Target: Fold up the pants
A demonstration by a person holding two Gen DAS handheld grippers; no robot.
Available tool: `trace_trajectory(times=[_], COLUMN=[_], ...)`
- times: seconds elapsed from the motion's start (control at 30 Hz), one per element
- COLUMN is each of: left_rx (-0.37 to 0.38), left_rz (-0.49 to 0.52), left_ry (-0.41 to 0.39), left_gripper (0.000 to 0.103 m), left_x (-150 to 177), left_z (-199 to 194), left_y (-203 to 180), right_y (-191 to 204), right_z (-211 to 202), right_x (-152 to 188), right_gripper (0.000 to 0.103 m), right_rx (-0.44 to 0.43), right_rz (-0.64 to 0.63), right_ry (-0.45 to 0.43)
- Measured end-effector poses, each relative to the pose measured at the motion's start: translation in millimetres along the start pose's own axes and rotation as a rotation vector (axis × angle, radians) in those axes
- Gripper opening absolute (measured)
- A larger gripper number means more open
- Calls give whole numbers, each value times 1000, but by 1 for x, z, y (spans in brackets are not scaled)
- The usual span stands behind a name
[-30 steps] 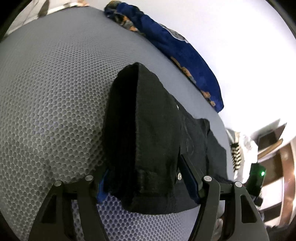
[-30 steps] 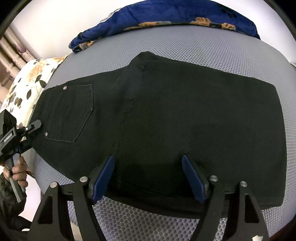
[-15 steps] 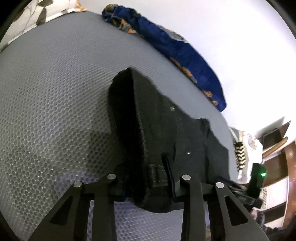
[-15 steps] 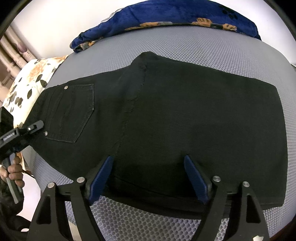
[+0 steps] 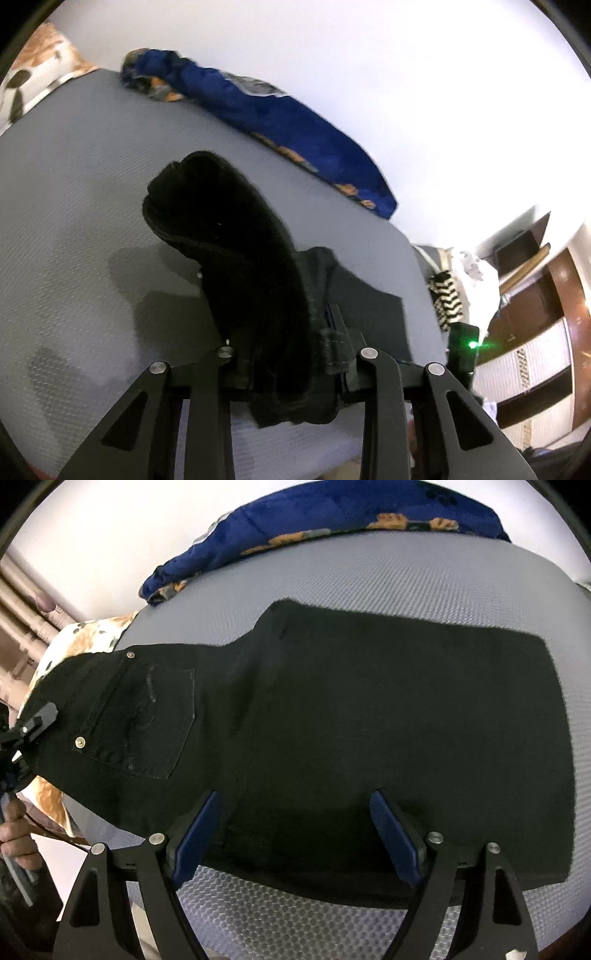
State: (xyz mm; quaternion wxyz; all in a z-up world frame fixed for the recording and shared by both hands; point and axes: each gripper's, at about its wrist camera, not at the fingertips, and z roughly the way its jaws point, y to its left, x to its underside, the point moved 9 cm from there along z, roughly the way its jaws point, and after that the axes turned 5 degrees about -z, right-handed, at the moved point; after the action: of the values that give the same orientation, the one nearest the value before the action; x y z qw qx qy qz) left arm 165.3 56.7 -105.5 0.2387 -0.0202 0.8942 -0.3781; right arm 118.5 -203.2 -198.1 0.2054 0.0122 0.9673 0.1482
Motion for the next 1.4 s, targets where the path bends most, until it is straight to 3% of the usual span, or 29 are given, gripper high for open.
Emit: trace_trajectory(times=[0.33,0.7,0.87,1.03,1.2,1.27,1.4], left_rx=[93,114,93,-10,-56,-80,-90], left_rz=[60,170,200,286,377,419,497], left_ry=[42,198,289,350,331,322,312], left_gripper=[30,30,30,30,32,35,53], left_x=[3,45,79,114,122,126,137], left_z=[42,134,183,224,230,232,226], left_y=[-82,-159,-180,-173,-177,-182,-193], right_y=[-43,-111,-139,-158,-164,-164,-158], right_z=[-44,-77,-86,-91,-86,-83,-79], right_x=[-20,-23,-19,-13,-9,-10,-12], right_gripper=[82,82,82,82,82,82,82], right_rx=[12,89,94,88,62,36,-4], right_rz=[47,90,142,168,175,185,176], right_ry=[-66,-79,-84,-85,-70,-68,-68])
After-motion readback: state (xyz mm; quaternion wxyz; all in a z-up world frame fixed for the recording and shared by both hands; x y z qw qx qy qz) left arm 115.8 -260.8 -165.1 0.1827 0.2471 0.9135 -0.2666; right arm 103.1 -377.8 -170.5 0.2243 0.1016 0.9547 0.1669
